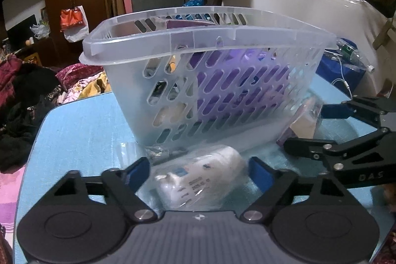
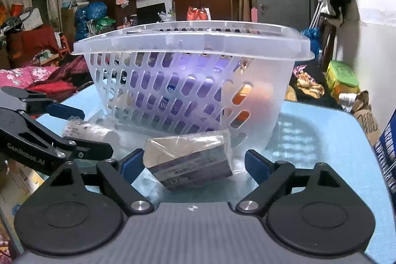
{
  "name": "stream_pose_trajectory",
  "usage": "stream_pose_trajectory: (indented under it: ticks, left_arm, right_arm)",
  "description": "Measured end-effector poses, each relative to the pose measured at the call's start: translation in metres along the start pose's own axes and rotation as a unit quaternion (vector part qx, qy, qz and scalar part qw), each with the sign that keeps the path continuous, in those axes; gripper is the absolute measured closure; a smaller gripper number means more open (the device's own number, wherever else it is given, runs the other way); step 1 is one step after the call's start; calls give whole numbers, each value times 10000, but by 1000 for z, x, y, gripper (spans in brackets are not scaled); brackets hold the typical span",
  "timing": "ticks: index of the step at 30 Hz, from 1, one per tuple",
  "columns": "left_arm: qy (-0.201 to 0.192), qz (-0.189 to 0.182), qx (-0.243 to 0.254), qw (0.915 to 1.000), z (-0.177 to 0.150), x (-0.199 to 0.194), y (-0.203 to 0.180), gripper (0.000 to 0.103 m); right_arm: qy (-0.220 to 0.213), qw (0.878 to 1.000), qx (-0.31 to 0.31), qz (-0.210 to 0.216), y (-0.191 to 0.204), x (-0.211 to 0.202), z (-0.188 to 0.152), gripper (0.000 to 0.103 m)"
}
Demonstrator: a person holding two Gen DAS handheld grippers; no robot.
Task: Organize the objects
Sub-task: 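Grasp the wrapped white roll with the left gripper while the right grasps the bagged box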
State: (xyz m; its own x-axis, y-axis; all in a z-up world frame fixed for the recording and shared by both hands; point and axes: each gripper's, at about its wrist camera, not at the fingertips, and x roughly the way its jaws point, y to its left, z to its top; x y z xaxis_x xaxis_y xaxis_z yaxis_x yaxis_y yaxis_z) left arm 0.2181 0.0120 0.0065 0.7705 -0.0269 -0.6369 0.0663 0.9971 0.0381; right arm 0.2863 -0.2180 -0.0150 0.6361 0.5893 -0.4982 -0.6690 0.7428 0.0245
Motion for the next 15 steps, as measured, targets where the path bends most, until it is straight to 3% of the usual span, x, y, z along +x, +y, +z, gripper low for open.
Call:
stream_pose_trajectory:
  ticks: [1,5,15]
  left_arm:
    - [7,-57,-4,10000,0,0,0,23]
    - [-148,-45,-73,9999,-3,-4,2,24]
    - [-1151,-263,-355,9924,-12,-46,17,25]
  right_arm:
    - [22,10000,-29,12,2,1,0,27]
    - [-39,9999,-148,-60,7,-3,-2,28]
    - [-821,9966,11,93,1,-45,-6,29]
